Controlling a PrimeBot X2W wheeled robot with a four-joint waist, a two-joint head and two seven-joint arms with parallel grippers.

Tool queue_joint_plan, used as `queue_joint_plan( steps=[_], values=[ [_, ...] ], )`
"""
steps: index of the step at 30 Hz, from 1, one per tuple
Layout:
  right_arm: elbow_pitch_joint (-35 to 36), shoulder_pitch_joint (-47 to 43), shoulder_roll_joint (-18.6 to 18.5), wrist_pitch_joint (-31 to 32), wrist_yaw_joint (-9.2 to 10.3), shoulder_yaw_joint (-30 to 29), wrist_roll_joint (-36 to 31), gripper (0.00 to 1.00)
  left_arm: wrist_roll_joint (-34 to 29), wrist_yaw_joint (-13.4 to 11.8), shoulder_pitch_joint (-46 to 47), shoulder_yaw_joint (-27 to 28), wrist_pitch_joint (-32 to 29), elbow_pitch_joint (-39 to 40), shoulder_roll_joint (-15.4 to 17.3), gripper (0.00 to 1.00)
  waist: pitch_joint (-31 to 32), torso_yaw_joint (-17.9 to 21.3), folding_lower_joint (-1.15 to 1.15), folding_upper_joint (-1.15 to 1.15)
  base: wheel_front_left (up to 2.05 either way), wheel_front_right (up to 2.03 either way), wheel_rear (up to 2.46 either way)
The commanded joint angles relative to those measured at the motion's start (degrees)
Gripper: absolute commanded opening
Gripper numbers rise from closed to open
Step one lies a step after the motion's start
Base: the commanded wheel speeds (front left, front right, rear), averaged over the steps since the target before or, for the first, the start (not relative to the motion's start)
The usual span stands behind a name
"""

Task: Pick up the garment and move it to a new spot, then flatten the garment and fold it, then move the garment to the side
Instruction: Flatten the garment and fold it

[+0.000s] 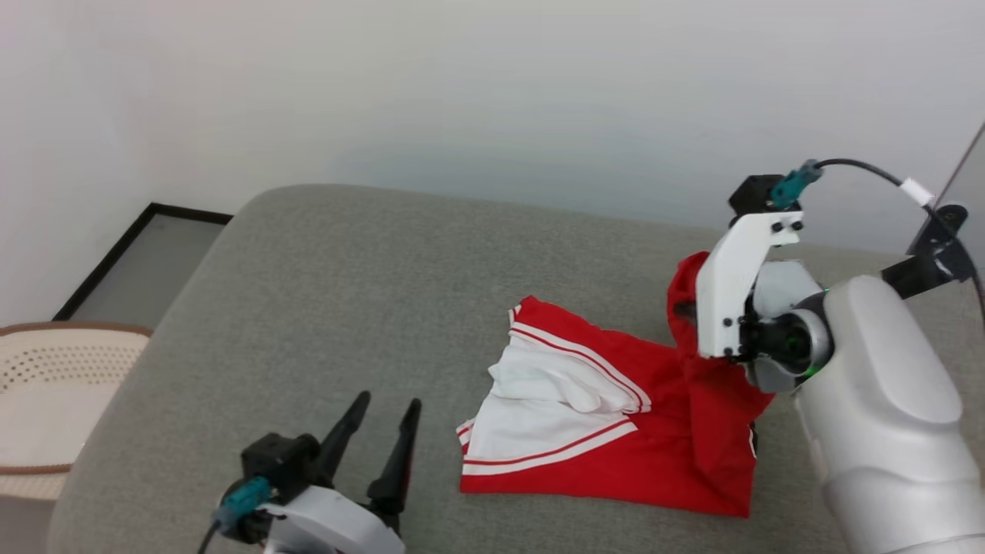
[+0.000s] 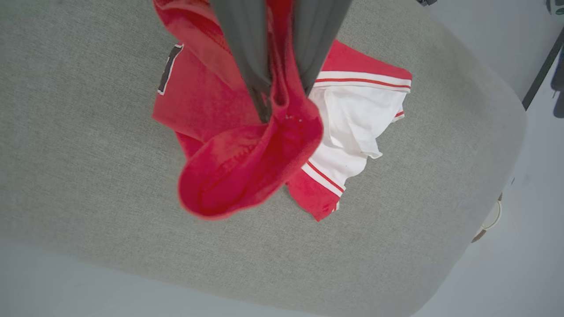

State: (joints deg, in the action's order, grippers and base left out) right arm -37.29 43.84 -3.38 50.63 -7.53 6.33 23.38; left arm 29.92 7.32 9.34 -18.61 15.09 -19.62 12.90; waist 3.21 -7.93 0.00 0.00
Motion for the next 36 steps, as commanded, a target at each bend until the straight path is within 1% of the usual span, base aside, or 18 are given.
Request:
queue_joint_plan(
  steps=[1, 2, 6, 10, 14, 17, 19, 21, 23, 26, 28, 31, 34, 36],
  values=[
    [0.2, -1.2, 0.3, 0.2, 0.1, 0.7, -1.0, 0.0, 0.4, 0.2, 0.6, -0.4, 0.0, -0.2, -0.3, 1.0, 0.0, -0.7, 0.0, 0.0, 0.0, 0.0, 0.0],
    [0.2, -1.4, 0.5, 0.3, 0.1, 1.0, -1.1, 0.0, 0.4, 0.2, 0.8, -0.7, 0.0, -0.3, -0.4, 1.0, 0.0, -1.1, 0.0, 0.0, 0.0, 0.0, 0.0],
    [-0.2, -2.1, 0.6, -0.5, 0.09, 5.5, 4.3, 0.0, 1.0, 0.2, 1.8, -2.0, 0.0, -0.8, -0.8, 1.0, -0.2, -2.9, 0.0, 0.0, 0.0, 0.0, 0.0],
    [-2.7, -1.5, 0.5, -2.8, 0.1, 8.8, 6.8, 0.0, 1.3, 0.2, 2.8, -3.5, 0.0, -1.4, -1.4, 1.0, -0.5, -4.9, 0.0, 0.0, 0.0, 0.0, 0.0],
    [-6.2, 0.5, 0.5, -5.7, 0.09, 10.9, 8.2, 0.0, 1.7, 0.2, 4.3, -5.2, 0.0, -2.1, -2.0, 1.0, -1.1, -7.1, 0.0, 0.0, 0.0, 0.0, 0.0],
    [-9.3, 2.0, 0.5, -8.4, 0.09, 12.5, 7.9, 0.0, 2.0, 0.2, 5.4, -6.7, 0.0, -2.4, -2.5, 1.0, -1.9, -8.8, 0.0, 0.0, 0.0, 0.0, 0.0],
    [-11.7, 2.8, 0.5, -9.8, 0.09, 13.4, 9.0, 0.0, 2.4, 0.2, 6.1, -7.2, 0.0, -2.6, -2.8, 1.0, -2.3, -9.8, 0.0, 0.0, 0.0, 0.0, 0.0],
    [-13.9, 4.1, 0.5, -11.4, 0.1, 15.2, 8.1, 0.0, 2.5, 0.2, 6.6, -7.9, 0.0, -2.8, -3.0, 1.0, -2.7, -10.6, 0.0, 0.0, 0.0, 0.0, 0.0],
    [-16.3, 4.5, 0.5, -12.7, 0.1, 15.9, 9.1, 0.0, 2.8, 0.2, 7.2, -8.5, 0.0, -3.1, -3.3, 1.0, -3.1, -11.4, 0.0, 0.0, 0.0, 0.0, 0.0],
    [-18.6, 5.4, 0.5, -15.3, 0.09, 19.4, 8.2, 0.0, 3.2, 0.2, 7.9, -9.3, 0.0, -3.5, -3.6, 1.0, -3.5, -12.4, 0.0, 0.0, 0.0, 0.0, 0.0],
    [-19.7, 5.6, 0.5, -16.7, 0.09, 21.4, 8.6, 0.0, 3.4, 0.2, 8.3, -9.9, 0.0, -3.8, -3.8, 1.0, -3.8, -13.0, 0.0, 0.0, 0.0, 0.0, 0.0],
    [-20.9, 5.9, 0.5, -19.6, 0.1, 25.2, 7.2, 0.0, 3.8, 0.2, 9.0, -10.7, 0.0, -4.0, -4.2, 1.0, -4.3, -13.8, 0.0, 0.0, 0.0, 0.0, 0.0],
    [-21.6, 5.3, 0.5, -21.0, 0.09, 27.9, 7.8, 0.0, 4.1, 0.2, 9.4, -11.3, 0.0, -4.2, -4.4, 1.0, -4.5, -14.4, 0.0, 0.0, 0.0, 0.0, 0.0],
    [-22.3, 4.8, 0.5, -21.1, 0.09, 28.6, 9.0, 0.0, 4.3, 0.2, 9.6, -11.5, 0.0, -4.4, -4.4, 1.0, -4.5, -14.6, 0.0, 0.0, 0.0, 0.0, 0.0]
  ],
)
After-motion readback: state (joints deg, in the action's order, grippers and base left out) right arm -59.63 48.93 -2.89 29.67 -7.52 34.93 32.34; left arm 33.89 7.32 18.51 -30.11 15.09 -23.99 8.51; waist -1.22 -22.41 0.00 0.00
